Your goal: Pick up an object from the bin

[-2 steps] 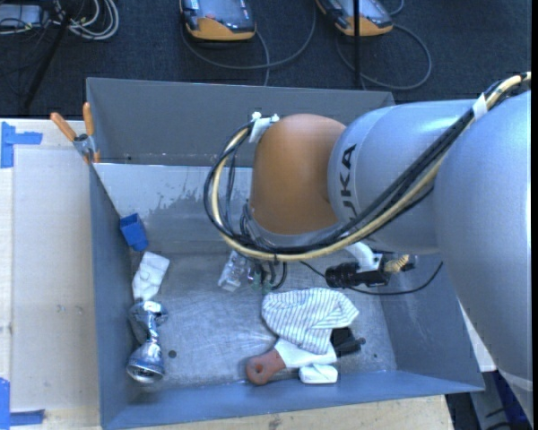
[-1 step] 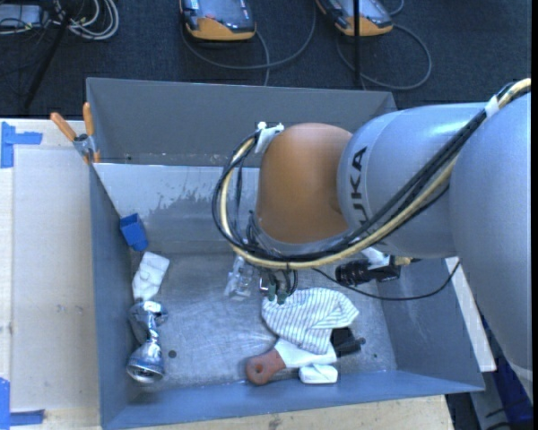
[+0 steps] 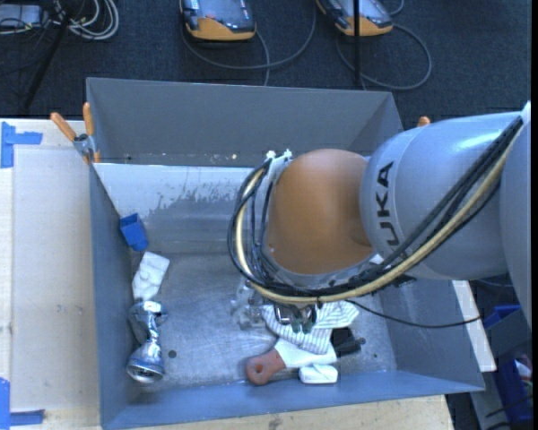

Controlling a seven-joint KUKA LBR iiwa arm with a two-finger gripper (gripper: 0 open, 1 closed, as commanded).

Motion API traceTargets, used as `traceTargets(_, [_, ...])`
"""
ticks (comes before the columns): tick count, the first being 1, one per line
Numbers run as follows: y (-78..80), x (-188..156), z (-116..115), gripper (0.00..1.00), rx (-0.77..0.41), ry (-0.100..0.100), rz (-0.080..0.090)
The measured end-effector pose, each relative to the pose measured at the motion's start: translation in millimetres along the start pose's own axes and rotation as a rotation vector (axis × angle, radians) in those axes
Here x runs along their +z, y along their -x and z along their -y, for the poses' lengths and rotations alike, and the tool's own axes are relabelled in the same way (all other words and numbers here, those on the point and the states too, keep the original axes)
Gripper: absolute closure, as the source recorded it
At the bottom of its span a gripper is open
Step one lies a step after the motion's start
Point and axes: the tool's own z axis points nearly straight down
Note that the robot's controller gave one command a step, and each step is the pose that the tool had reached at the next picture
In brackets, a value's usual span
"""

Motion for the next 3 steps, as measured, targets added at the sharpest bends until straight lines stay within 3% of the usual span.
traceTargets(1, [28.4, -16.2, 98.6, 0.00, -0.266, -0.001, 0.005])
traceTargets(2, [28.0, -15.9, 97.1, 0.00, -0.268, 0.000, 0.004])
traceTargets(3, [79.7, 90.9, 122.5, 1.00, -0.402, 0.003, -0.005])
